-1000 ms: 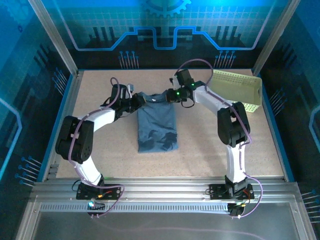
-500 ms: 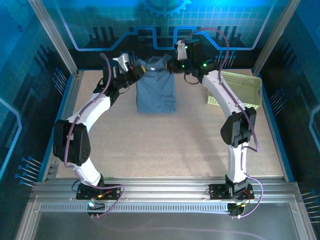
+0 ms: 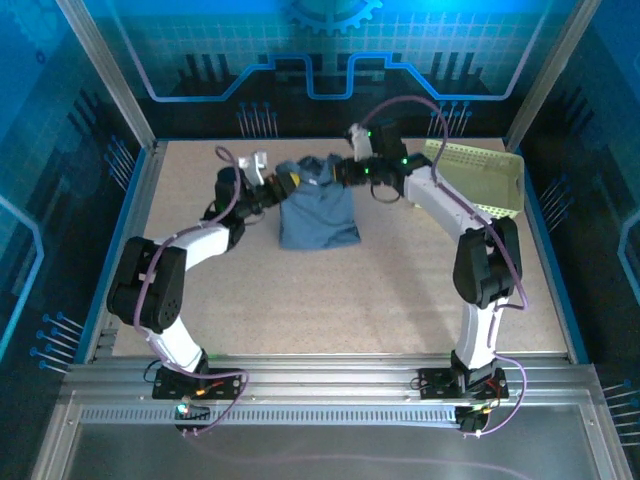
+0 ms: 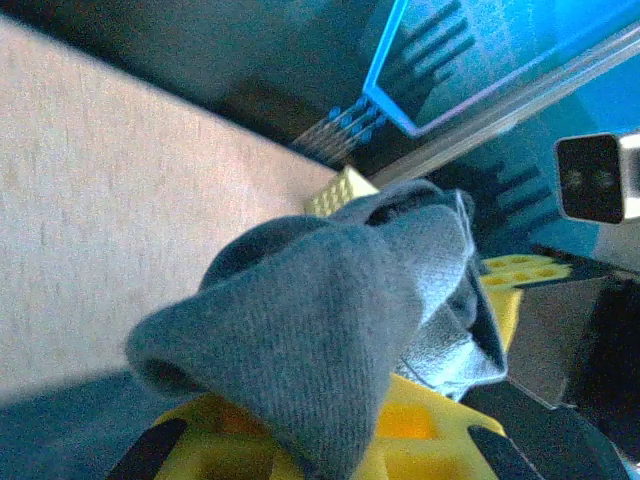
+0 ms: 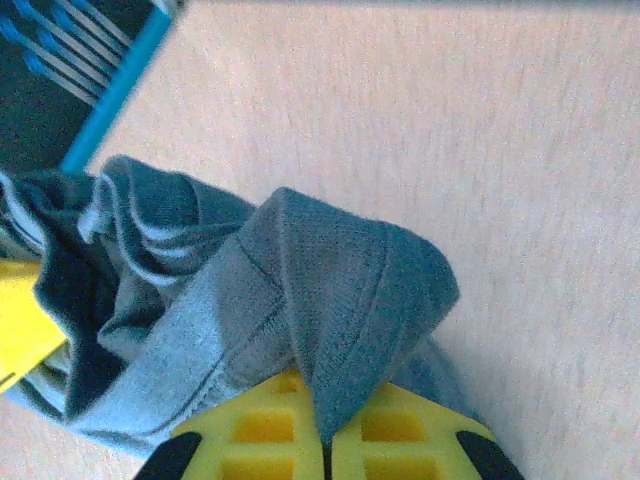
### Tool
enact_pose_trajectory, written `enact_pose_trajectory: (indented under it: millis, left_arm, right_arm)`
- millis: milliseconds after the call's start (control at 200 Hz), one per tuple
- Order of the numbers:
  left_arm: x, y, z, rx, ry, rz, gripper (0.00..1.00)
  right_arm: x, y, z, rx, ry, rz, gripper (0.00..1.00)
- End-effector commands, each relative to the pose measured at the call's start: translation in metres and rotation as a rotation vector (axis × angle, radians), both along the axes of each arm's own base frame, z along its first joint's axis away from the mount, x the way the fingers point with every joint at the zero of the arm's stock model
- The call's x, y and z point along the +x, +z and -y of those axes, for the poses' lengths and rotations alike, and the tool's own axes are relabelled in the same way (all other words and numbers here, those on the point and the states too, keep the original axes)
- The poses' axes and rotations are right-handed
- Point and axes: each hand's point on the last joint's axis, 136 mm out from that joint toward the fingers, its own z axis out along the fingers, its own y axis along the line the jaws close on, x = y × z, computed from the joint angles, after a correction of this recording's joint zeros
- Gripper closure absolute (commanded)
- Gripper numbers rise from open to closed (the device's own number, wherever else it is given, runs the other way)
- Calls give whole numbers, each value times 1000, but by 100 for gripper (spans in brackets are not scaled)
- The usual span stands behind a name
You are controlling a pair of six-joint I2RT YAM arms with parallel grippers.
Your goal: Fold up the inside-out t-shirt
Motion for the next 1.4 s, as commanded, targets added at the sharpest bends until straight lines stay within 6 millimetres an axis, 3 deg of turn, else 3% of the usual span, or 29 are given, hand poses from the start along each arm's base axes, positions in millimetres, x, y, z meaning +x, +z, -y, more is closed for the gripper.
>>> enact_pose_trajectory:
  millis: [0, 155, 400, 495, 535, 625, 720, 735, 830, 980, 1111, 1196, 1296, 1391]
  left_arm:
    - [-41, 33, 15, -117, -89, 151, 100]
    - [-94, 19, 19, -188, -103, 122, 100]
    - [-162, -23, 42, -71, -148, 35, 100]
    - [-182, -41, 42, 19, -131, -3, 100]
    - [-189, -47, 42, 58, -125, -17, 100]
    - [-192, -46, 34, 102, -83, -34, 100]
    - [-178, -27, 29, 199, -39, 7, 100]
    - [-175, -22, 29, 211, -29, 22, 100]
    - [-147, 5, 26, 263, 34, 107, 100]
    - [-76, 55, 25, 207, 50, 213, 100]
    - [-16, 95, 33, 201, -6, 348, 100]
    - [19, 114, 34, 172, -70, 415, 100]
    - [52, 146, 31, 162, -96, 602, 100]
    - [80, 154, 24, 164, -95, 702, 100]
  right_arm:
    - [-28, 37, -6, 46, 50, 139, 100]
    - [-76, 10, 5, 35, 46, 86, 100]
    - [-136, -18, 26, 15, 12, 29, 100]
    - [-155, -26, 33, 10, 2, 10, 100]
    - [-167, -40, 38, -5, -4, -22, 100]
    - [-174, -45, 45, -19, -21, -38, 100]
    - [-165, -29, 46, -41, -29, -2, 100]
    - [-157, -15, 44, -35, -32, 31, 100]
    - [-125, 23, 43, -40, -54, 123, 100]
    - [-60, 77, 33, -29, -42, 258, 100]
    - [-5, 103, 19, 18, 23, 382, 100]
    - [28, 118, 21, 63, 42, 459, 100]
    - [58, 136, 21, 56, 70, 571, 100]
    - [79, 149, 20, 33, 88, 683, 100]
